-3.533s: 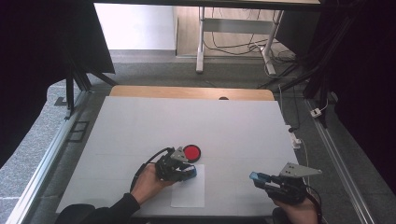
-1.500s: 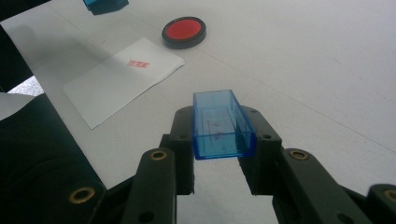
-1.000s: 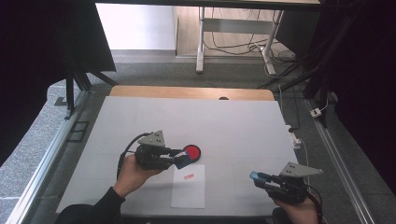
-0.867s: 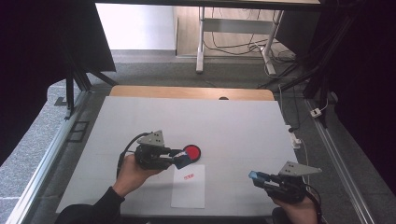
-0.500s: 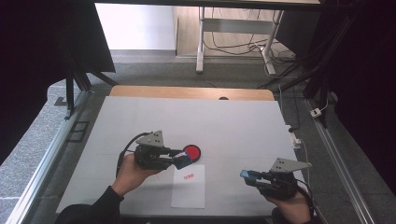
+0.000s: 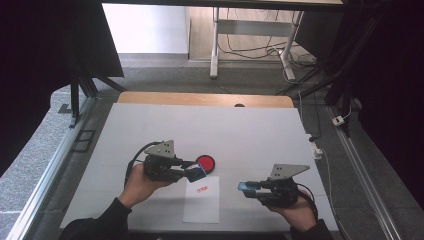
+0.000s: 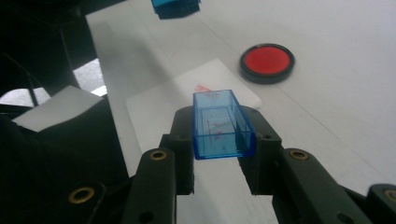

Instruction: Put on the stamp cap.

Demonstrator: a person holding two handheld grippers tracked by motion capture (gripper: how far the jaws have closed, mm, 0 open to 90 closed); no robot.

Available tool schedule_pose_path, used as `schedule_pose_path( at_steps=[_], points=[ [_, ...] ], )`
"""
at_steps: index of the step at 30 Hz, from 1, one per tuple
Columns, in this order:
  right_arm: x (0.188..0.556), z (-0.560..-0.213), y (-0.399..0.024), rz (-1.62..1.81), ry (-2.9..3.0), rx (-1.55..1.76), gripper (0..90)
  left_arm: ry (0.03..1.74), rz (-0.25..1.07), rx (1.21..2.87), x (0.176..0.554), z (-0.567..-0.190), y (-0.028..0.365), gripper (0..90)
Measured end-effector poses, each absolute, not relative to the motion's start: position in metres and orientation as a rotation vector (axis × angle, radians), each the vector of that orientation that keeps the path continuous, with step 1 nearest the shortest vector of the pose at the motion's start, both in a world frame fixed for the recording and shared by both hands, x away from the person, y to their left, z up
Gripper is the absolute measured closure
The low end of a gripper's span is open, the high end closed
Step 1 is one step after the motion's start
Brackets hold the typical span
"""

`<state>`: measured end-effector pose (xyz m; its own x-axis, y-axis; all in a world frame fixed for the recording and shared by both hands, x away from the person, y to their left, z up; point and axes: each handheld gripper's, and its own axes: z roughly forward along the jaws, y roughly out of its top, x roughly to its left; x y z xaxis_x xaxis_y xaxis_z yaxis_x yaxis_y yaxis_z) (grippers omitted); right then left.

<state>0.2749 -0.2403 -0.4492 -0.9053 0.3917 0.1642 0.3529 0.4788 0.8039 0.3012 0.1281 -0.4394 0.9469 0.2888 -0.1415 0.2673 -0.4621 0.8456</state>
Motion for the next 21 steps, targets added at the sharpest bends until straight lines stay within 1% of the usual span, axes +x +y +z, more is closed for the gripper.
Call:
schedule_pose_path(
  at_steps=[21],
  points=[
    [0.301, -0.460, -0.182, 1.582, 2.805, 0.437, 68.7, 0.271, -0.018, 2.073, 0.297, -0.433, 0.125, 70.2]
  ],
)
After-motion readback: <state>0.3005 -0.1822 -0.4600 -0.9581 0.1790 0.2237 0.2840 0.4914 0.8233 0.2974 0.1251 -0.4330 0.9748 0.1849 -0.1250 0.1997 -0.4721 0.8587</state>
